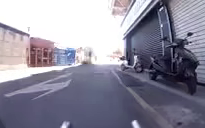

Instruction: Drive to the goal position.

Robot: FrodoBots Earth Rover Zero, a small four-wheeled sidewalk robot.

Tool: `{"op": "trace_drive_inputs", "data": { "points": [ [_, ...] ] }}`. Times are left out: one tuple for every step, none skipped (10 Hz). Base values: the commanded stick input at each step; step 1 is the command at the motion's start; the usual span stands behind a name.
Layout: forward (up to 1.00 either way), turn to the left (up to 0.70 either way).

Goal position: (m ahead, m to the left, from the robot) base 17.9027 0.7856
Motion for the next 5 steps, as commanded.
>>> {"op": "trace_drive_inputs", "data": {
  "points": [
    [0.45, 0.0],
    [0.45, 0.0],
    [0.45, 0.0],
    [0.45, 0.0],
    [0.45, 0.0]
  ]
}}
